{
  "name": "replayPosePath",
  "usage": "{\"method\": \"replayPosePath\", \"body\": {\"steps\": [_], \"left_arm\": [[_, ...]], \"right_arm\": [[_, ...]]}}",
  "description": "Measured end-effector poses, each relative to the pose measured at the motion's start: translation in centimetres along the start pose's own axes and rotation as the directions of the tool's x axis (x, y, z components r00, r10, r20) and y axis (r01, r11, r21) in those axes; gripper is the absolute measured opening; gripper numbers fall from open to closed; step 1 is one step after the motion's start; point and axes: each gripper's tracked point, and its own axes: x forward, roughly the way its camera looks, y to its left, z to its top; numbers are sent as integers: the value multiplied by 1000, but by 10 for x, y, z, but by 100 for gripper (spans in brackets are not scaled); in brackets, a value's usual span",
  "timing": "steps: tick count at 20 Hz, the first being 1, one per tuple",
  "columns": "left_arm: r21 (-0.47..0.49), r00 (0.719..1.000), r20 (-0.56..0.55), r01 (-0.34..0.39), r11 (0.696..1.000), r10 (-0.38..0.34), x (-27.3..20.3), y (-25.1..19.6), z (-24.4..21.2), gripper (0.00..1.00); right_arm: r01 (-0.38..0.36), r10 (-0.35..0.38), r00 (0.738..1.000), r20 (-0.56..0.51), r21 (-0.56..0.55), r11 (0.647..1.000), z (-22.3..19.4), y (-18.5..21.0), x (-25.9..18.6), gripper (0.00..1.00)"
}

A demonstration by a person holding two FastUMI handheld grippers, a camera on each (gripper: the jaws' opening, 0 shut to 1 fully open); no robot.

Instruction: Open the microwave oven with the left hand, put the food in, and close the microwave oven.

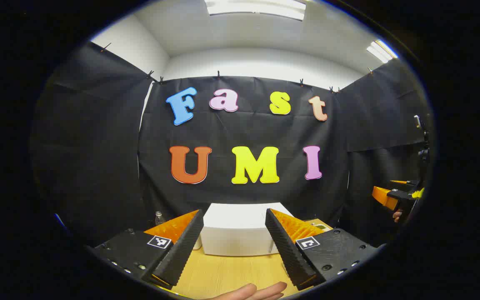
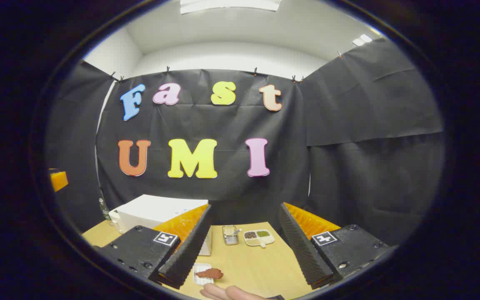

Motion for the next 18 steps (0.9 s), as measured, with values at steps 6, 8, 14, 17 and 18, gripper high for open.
{"method": "replayPosePath", "body": {"steps": [6,8,14,17,18], "left_arm": [[5,999,-27,42,999,-42,3,-20,-6,93],[3,999,-26,37,999,-37,6,-21,-4,93],[9,998,-44,46,999,-46,10,-31,-11,93],[-8,997,-59,57,998,-57,14,-39,-18,93],[-20,995,-65,69,997,-70,16,-44,-21,93]], "right_arm": [[-10,11,1000,-28,16,1000,-10,-12,0,100],[-33,34,999,-35,18,999,-11,-10,-4,100],[-31,32,999,24,-6,999,5,-17,-13,94],[-48,49,998,35,-10,999,5,-13,-18,100],[-59,59,998,29,-10,998,4,-12,-20,94]]}}
